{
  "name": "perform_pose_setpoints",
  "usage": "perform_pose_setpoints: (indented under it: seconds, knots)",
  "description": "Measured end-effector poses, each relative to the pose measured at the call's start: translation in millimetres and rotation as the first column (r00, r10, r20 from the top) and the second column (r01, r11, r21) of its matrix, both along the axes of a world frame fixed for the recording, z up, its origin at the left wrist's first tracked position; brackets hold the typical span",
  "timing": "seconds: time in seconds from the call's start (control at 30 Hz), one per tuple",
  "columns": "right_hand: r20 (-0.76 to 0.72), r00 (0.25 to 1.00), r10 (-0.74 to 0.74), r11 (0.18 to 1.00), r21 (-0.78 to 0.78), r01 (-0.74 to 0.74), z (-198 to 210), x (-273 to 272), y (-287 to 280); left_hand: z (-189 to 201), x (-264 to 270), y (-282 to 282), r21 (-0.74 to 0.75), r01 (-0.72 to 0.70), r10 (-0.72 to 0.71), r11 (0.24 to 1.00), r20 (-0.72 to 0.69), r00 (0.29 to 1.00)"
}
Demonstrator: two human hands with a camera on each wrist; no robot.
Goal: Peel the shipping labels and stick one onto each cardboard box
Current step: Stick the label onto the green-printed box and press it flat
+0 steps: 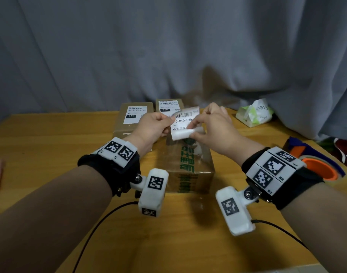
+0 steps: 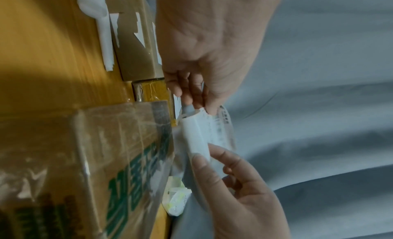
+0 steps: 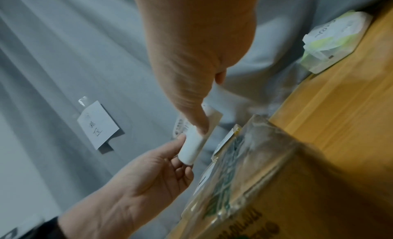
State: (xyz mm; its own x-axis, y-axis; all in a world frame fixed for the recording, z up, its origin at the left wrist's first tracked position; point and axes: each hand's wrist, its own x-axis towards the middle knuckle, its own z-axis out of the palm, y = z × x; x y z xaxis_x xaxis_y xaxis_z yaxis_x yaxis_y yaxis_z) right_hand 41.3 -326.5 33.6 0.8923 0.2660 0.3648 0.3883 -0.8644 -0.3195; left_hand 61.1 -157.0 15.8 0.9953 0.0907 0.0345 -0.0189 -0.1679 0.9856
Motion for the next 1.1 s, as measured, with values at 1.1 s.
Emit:
perform_pose_setpoints:
  seconds: [1.1]
  knots:
    - [-0.482, 0.872, 0.084, 0.798, 0.557, 0.231, -19.6, -0.3, -1.5, -5.6, -3.5, -1.1, 0.028, 0.113, -0.107, 0.993, -0.164, 0.981]
